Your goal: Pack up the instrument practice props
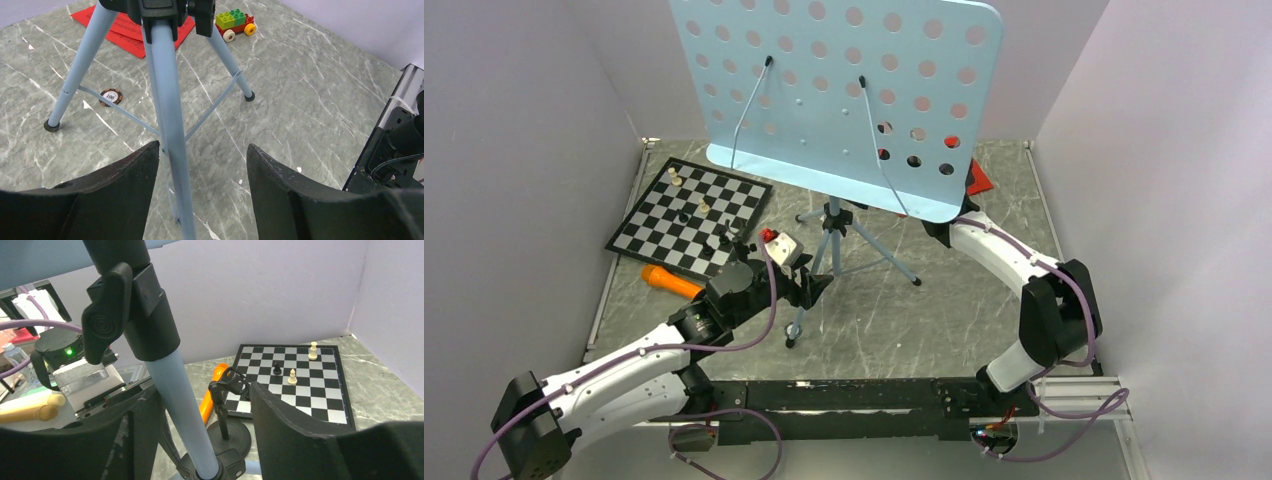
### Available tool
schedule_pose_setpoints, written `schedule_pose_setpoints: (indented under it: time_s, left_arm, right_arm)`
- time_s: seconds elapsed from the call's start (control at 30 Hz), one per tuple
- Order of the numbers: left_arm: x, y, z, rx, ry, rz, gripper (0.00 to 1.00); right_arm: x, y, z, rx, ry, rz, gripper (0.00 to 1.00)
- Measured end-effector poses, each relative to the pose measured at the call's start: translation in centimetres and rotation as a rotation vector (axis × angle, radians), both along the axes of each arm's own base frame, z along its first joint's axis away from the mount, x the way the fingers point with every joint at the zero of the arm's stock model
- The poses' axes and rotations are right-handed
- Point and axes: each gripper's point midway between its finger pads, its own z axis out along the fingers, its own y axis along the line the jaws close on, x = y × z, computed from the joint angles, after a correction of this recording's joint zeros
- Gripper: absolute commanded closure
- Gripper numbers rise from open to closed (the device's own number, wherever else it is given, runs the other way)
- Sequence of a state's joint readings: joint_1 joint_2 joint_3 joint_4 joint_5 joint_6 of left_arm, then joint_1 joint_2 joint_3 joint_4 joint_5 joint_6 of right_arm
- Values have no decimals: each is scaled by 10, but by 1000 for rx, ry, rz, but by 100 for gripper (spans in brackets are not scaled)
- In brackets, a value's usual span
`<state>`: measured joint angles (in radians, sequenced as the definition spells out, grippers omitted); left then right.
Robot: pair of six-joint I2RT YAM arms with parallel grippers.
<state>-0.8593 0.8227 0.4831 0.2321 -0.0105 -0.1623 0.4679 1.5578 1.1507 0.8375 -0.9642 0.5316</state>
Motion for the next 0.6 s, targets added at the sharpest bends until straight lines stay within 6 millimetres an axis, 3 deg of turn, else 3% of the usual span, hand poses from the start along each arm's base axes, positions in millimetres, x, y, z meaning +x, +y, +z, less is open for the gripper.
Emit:
schedule_pose_setpoints:
  time_s: [0.13, 0.37, 0.4, 0.53, 0.6]
  left_arm:
    - [-1, 0, -1, 4, 5, -3, 31]
    - [0, 6, 5, -8, -9, 23, 28]
    - [1, 8, 10, -19, -20, 32, 27]
    - [2, 19, 30, -72, -68, 80, 24]
    - [4, 25, 38, -96, -88, 111, 17]
  right_arm:
    - [-9, 4, 1, 6, 2, 50, 67]
    - [-11, 6, 3, 29, -14, 71, 85]
    - [-11, 6, 3, 31, -15, 69, 98]
    - [-11, 5, 2, 40, -15, 63, 100]
    - [-11, 5, 2, 47, -14, 60, 100]
